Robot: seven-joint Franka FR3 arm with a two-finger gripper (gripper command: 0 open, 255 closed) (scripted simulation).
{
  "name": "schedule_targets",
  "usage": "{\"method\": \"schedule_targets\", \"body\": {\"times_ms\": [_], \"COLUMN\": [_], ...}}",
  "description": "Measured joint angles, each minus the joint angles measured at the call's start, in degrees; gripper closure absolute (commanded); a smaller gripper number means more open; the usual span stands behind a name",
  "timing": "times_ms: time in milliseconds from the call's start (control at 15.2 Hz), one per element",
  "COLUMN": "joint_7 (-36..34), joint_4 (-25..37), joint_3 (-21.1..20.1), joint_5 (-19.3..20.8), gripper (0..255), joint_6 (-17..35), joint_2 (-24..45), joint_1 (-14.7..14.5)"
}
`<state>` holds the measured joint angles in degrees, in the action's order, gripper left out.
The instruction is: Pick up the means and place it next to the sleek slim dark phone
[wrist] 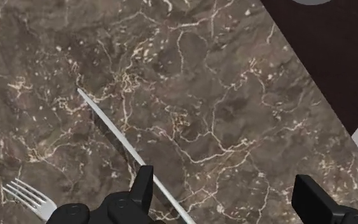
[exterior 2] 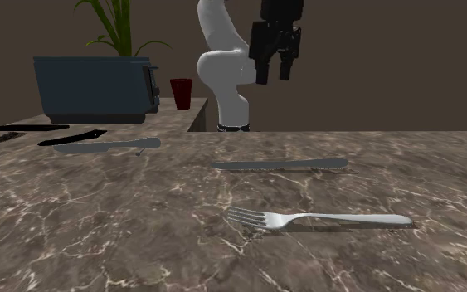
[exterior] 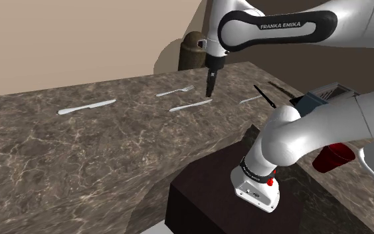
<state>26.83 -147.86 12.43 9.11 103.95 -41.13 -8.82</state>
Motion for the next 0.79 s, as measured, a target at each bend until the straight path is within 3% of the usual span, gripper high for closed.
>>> {"method": "schedule_targets", "body": {"times_ms": [330, 594, 792], "joint_7": [20.0, 36.4, 40.8], "joint_4": [-0.8, 0.5, 0.5], "joint_3": [8.5, 14.6, 16.0], "joint_5": [2.6, 1.4, 0.6], "gripper": [0, 0, 0], "joint_6": [12.4, 21.1, 24.0], "joint_2": [8.4, 16.3, 18.7], "joint_1": [-5.3, -11.1, -12.7]}}
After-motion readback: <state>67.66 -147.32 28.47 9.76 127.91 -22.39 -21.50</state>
